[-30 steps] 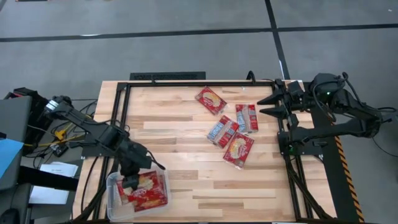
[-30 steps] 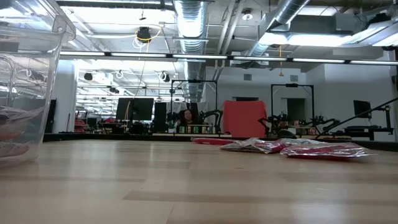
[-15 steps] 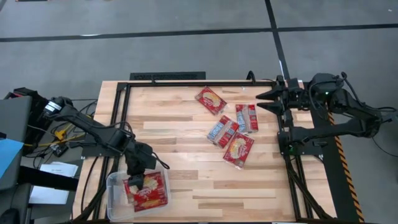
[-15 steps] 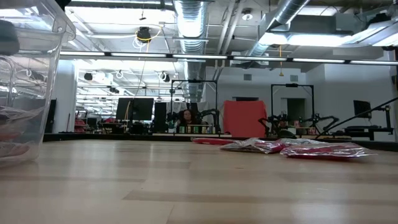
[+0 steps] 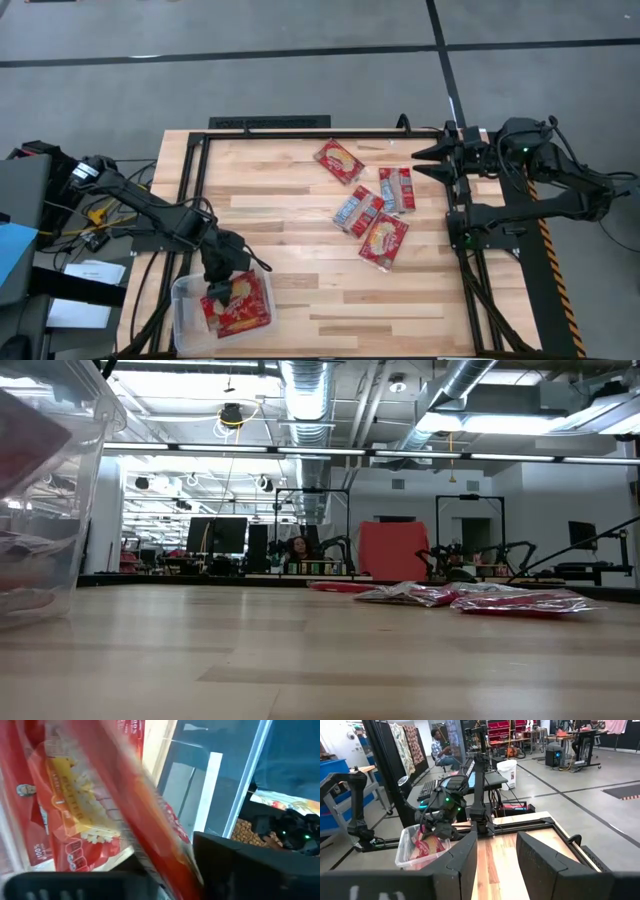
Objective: Sort popcorn bags into baskets
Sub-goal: Put the red popcorn bag into the transparent bin
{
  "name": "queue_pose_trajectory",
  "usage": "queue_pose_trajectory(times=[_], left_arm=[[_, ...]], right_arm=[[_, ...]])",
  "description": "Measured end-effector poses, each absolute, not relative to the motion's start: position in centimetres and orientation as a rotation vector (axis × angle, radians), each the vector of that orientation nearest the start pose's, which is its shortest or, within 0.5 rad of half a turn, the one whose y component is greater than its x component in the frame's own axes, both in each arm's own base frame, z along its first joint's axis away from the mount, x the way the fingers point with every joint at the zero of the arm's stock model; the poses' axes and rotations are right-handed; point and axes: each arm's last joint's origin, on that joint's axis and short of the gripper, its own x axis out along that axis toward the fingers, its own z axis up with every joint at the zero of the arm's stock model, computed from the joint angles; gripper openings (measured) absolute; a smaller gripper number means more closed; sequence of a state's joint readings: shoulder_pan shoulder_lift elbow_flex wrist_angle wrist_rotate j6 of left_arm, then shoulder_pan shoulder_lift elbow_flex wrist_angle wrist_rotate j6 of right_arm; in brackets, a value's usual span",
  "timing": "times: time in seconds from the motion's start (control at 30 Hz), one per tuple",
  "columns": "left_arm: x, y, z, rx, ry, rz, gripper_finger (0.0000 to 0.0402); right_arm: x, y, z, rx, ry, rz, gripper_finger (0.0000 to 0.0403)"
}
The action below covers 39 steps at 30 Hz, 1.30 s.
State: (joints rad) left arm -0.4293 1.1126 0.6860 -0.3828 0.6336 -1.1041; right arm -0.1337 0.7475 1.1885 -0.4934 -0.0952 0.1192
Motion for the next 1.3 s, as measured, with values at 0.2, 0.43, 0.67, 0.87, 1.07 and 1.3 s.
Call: queue_pose_trajectory(times=[0.2,0.43,0.67,0.87,1.07,1.3], left_arm=[[18.7,-10.3,22.8,-1.032,1.322,-0.439,0.0173],[18.9,-9.6,22.8,-1.137,1.391,-0.444,0.0198],[19.1,-8.9,22.9,-1.184,1.408,-0.457,0.0199],[19.5,-8.5,23.9,-1.214,1.414,-0.505,0.0199],[20.4,-8.6,26.3,-1.24,1.329,-0.495,0.0177],[21.3,-7.9,28.7,-1.176,1.149,-0.452,0.0152]], right_arm=[[11.8,-1.3,43.7,0.125,0.05,-0.042,0.0167],[11.8,-1.3,43.7,0.105,0.05,-0.041,0.0171],[11.8,-1.3,43.7,0.099,0.051,-0.041,0.0165],[11.8,-1.3,43.7,0.084,0.051,-0.04,0.0167],[11.8,-1.3,43.6,0.084,0.053,-0.04,0.0173],[11.8,-1.3,43.6,0.082,0.06,-0.04,0.0167]])
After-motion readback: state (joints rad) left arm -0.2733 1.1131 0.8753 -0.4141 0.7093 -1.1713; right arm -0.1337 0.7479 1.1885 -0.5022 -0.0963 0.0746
